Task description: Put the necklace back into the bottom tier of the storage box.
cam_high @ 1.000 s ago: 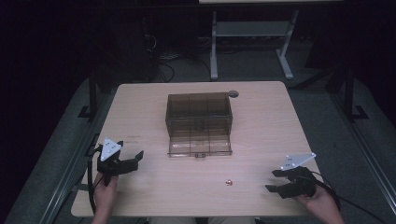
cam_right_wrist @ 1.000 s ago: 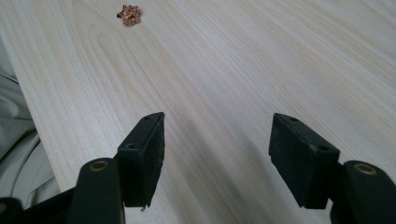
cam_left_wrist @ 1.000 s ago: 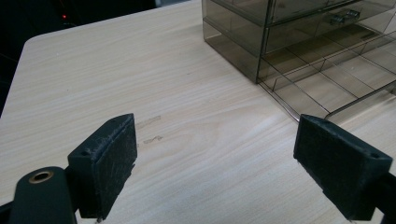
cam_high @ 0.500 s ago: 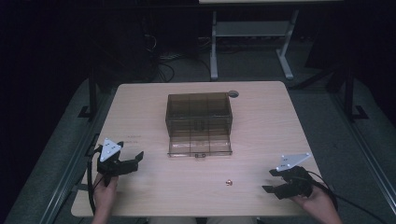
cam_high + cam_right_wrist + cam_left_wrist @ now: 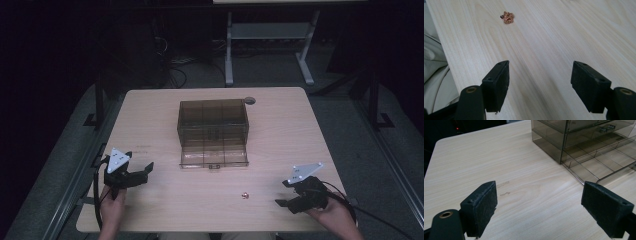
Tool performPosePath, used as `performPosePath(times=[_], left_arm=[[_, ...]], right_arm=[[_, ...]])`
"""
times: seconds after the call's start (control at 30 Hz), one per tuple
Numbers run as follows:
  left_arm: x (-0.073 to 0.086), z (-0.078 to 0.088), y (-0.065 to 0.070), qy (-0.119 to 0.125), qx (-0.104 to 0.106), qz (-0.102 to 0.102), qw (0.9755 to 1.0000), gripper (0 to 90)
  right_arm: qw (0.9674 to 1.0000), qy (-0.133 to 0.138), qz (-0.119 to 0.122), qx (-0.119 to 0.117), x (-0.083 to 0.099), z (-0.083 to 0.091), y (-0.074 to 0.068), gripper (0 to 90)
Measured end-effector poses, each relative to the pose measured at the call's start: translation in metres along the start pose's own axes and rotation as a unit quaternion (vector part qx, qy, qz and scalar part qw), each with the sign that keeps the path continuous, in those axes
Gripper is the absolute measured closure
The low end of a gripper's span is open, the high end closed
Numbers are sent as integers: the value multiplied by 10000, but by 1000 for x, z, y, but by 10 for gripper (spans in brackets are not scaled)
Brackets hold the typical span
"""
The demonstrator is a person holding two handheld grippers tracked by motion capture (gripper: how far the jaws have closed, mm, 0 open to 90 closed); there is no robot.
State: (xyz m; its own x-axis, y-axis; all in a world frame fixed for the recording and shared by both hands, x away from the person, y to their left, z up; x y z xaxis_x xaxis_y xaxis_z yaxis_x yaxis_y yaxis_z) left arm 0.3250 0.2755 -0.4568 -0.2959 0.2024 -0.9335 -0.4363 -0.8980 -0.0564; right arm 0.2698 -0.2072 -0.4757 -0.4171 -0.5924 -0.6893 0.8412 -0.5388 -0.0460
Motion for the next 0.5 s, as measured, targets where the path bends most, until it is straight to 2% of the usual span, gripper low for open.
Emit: performPosePath(times=[0.5], left_arm=[[0,0,0,4,1,-7,10000,131]], right_arm=[[9998,-60,158,-95,-15,-4,-6,308]])
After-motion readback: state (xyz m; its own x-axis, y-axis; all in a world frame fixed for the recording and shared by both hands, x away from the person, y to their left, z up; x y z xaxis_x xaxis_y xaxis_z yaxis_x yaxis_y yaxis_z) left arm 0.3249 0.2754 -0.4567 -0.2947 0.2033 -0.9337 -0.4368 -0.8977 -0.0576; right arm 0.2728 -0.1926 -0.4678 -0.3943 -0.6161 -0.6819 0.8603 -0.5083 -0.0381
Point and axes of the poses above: each handheld gripper's, and its own axes: z roughly backward along the jaws, x roughly out of its underside, y roughly to its right, the point moved 5 cm from there along -z, roughly forward along the jaws, and after that the axes turned 8 degrees about y, right-handed, at the moved point
